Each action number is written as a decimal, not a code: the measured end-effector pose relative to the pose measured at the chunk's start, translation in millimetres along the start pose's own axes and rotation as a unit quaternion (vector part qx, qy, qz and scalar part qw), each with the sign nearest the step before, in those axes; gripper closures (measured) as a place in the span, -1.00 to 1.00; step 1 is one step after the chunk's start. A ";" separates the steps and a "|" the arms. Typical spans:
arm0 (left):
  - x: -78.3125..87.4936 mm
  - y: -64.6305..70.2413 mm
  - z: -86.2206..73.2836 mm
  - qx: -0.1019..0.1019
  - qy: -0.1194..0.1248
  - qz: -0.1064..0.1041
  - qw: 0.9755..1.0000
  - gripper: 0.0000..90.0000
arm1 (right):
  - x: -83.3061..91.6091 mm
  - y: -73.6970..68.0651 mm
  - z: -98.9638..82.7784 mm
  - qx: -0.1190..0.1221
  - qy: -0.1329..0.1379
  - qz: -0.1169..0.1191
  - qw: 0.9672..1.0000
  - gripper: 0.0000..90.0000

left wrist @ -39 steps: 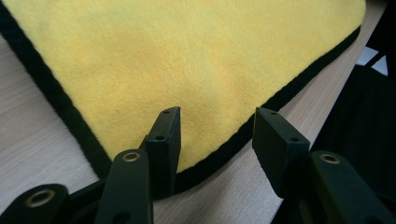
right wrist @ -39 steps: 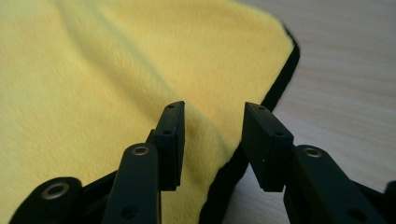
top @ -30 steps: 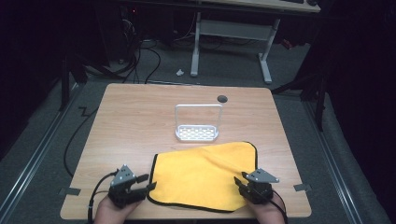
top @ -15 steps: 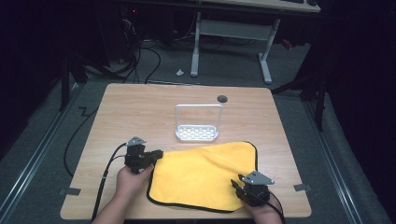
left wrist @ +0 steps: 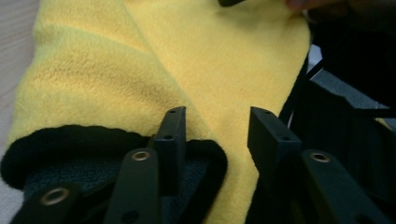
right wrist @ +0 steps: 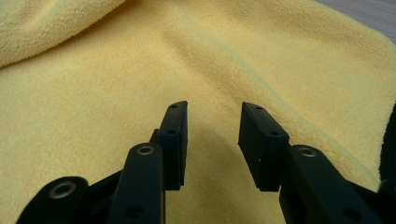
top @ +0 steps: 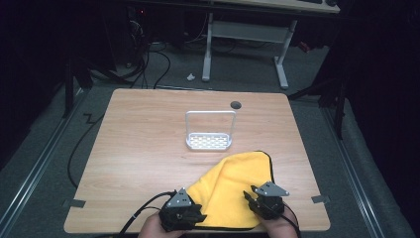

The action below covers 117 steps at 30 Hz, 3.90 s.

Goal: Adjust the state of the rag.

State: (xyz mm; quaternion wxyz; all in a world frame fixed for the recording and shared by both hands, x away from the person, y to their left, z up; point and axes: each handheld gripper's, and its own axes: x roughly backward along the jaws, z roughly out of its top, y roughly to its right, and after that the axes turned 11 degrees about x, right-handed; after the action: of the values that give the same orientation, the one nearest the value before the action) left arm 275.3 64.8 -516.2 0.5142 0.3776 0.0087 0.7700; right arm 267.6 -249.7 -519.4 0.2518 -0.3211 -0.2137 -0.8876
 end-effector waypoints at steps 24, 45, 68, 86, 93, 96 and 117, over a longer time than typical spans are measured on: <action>5.7 -57.1 5.3 0.050 0.002 0.026 0.998 0.71 | -3.3 -1.8 -1.4 0.005 -0.012 0.011 1.000 0.41; 80.6 -83.2 28.8 0.021 0.060 0.099 0.993 0.93 | -4.9 0.6 -1.4 -0.002 -0.019 0.017 1.000 0.42; 102.2 -108.6 1.3 0.097 0.134 0.203 0.965 0.59 | 16.1 26.9 -14.2 -0.050 -0.016 -0.039 0.998 0.42; 47.5 -49.3 -26.5 0.071 0.000 0.135 0.988 0.71 | -74.8 81.5 55.3 -0.045 -0.078 -0.010 0.996 0.74; 65.2 -32.9 -51.0 0.076 0.001 0.127 0.989 0.71 | -87.5 112.5 51.6 -0.088 -0.075 -0.063 0.991 0.85; 65.0 -31.1 -52.3 0.075 -0.001 0.115 0.991 0.70 | -81.8 119.2 45.2 -0.096 -0.086 -0.093 0.987 0.87; 54.2 -67.0 -26.6 0.087 0.026 0.127 0.988 0.52 | 44.3 4.0 -38.4 -0.098 -0.030 0.001 0.995 0.77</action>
State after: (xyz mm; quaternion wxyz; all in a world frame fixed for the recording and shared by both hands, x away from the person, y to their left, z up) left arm 302.1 149.6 -531.1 0.3771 0.3988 0.0405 0.8349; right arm 222.6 -287.3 -515.5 0.2131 -0.3711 -0.1333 -0.8939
